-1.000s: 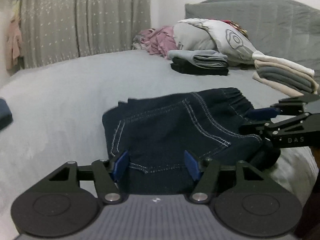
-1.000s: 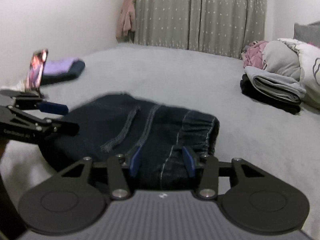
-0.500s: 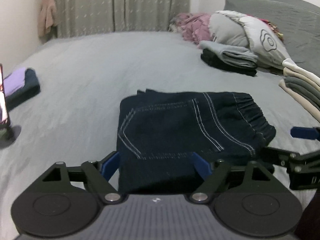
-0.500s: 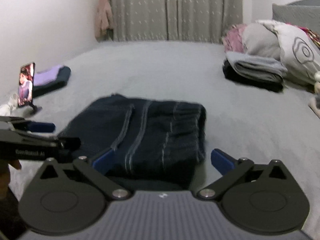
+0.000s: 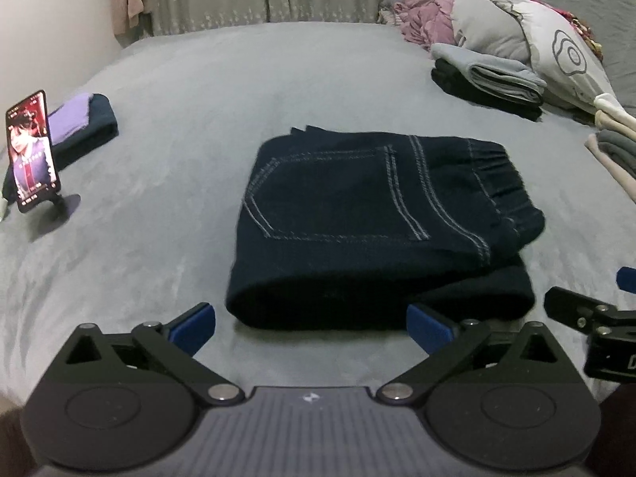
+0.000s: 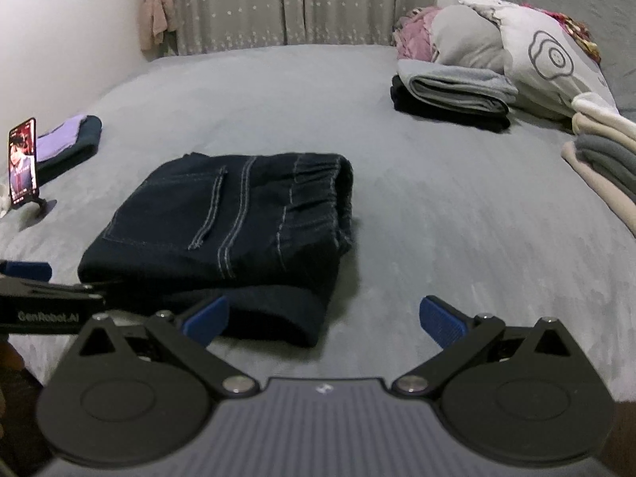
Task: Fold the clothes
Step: 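Withdraw both grippers from the folded jeans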
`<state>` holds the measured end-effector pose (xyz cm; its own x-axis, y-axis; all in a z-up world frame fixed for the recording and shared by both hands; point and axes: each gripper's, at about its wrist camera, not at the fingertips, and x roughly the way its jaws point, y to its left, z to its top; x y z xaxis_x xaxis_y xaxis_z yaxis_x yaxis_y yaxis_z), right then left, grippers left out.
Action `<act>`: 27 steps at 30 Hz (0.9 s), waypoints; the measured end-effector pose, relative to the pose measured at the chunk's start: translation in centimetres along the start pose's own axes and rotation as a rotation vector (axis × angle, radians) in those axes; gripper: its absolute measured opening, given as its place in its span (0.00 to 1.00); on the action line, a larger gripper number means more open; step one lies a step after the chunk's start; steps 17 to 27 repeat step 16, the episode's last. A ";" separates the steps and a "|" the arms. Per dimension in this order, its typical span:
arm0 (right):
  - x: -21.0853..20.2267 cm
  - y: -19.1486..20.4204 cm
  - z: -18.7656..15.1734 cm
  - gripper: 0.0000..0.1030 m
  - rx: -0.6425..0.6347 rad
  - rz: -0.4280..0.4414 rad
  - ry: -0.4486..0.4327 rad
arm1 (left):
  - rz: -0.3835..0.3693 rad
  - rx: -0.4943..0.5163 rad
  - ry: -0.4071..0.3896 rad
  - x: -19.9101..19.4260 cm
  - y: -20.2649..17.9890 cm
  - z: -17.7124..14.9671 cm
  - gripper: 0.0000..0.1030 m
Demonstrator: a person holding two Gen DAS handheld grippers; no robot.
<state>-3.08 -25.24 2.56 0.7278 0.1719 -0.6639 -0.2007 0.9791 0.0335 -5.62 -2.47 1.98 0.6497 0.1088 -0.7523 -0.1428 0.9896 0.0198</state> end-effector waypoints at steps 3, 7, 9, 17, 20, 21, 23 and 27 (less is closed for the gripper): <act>-0.3 -0.1 -0.3 1.00 -0.002 -0.005 0.007 | -0.013 -0.005 0.012 0.0 -0.5 -0.1 0.99; -0.8 -0.1 -0.6 1.00 -0.001 0.000 0.003 | -0.031 -0.009 0.022 -0.2 -0.9 -0.2 0.99; -1.0 -0.1 -0.7 1.00 0.001 0.005 0.001 | -0.032 -0.009 0.022 -0.3 -1.0 -0.3 0.99; -1.2 0.2 -0.9 1.00 -0.010 0.019 0.005 | -0.038 -0.018 0.027 -0.8 -1.0 -0.4 0.99; -1.2 0.2 -0.9 1.00 -0.010 0.019 0.005 | -0.038 -0.018 0.027 -0.8 -1.0 -0.4 0.99; -1.2 0.2 -0.9 1.00 -0.010 0.019 0.005 | -0.038 -0.018 0.027 -0.8 -1.0 -0.4 0.99; -1.2 0.2 -0.9 1.00 -0.010 0.019 0.005 | -0.038 -0.018 0.027 -0.8 -1.0 -0.4 0.99; -1.2 0.2 -0.9 1.00 -0.010 0.019 0.005 | -0.038 -0.018 0.027 -0.8 -1.0 -0.4 0.99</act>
